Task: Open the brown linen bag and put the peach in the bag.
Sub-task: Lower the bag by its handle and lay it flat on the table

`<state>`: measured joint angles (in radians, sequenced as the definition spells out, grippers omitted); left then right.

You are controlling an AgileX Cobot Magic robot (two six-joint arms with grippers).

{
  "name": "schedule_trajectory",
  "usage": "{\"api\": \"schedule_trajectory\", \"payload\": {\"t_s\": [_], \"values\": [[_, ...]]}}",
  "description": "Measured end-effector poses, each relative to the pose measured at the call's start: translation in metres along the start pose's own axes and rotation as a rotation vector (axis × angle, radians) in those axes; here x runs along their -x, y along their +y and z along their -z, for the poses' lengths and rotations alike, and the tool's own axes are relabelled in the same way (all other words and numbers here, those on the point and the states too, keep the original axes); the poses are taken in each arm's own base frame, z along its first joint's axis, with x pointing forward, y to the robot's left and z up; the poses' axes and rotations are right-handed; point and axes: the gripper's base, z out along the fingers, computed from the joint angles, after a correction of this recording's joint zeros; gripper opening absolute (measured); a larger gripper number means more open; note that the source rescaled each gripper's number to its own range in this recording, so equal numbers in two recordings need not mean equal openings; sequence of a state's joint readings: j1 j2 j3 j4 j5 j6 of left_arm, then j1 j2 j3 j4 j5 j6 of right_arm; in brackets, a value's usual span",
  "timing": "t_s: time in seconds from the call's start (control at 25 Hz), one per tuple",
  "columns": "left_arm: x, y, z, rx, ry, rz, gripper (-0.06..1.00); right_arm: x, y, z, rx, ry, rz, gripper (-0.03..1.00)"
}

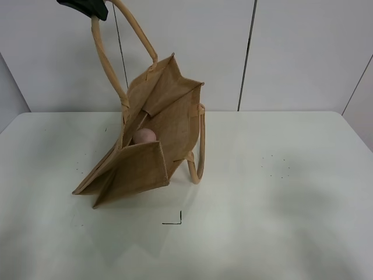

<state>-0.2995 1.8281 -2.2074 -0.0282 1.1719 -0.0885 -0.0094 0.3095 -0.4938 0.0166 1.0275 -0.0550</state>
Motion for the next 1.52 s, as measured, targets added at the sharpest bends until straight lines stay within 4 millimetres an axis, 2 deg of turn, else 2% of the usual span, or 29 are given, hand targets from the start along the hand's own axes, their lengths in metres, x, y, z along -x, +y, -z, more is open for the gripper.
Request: {"api": "schedule_trajectory", "payload": {"t_s": [0.52, 0.8, 1.52], "values": [[-0.002, 0.000, -0.003, 0.002, 0.015, -0.003, 0.00, -0.010, 0.001, 0.017, 0.031, -0.126, 0.017, 1.00], [-0.002, 0.000, -0.003, 0.002, 0.015, -0.003, 0.00, -0.027, -0.001, 0.038, 0.026, -0.303, 0.013, 1.00], [-0.002, 0.000, -0.003, 0.002, 0.015, -0.005, 0.00, -0.029, -0.001, 0.038, 0.033, -0.309, 0.017, 1.00]]}}
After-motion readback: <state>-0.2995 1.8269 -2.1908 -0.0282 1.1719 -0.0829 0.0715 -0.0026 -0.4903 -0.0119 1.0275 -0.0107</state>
